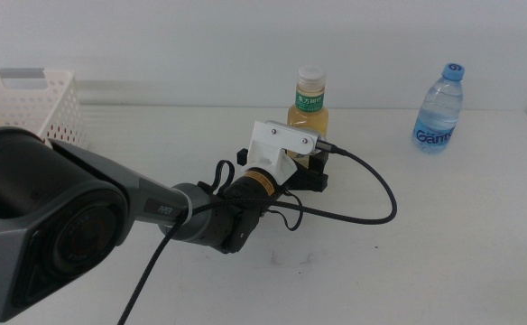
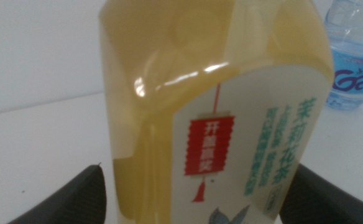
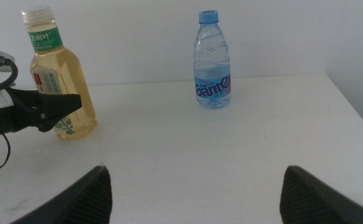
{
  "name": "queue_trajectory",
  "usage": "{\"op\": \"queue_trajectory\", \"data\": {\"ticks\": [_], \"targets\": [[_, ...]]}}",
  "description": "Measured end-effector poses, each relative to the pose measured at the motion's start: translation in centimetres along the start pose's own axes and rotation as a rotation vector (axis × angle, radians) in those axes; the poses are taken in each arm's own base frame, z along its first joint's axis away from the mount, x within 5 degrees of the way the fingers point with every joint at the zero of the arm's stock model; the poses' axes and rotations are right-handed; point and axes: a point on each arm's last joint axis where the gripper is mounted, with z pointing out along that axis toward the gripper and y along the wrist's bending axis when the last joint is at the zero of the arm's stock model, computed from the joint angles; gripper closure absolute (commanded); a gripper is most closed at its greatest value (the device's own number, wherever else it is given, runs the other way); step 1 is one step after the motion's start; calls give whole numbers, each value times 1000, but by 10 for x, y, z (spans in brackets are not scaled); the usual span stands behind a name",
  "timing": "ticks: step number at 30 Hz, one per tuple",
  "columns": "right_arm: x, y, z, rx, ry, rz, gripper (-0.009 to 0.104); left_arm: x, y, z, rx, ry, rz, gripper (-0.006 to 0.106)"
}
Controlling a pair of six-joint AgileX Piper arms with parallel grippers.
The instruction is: Use arms to grab the bottles and put them into the dustbin to the left of the table.
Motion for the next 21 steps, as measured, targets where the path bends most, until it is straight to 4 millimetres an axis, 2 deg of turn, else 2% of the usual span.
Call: {"op": "queue_trajectory", "data": {"ticks": [10,21], "targets": [[0,0,0,0,0,0,6,-2,2,2,-59,-26,-21,8],[0,0,0,0,0,0,6,-2,4,26,-72,-43,5,8]]}}
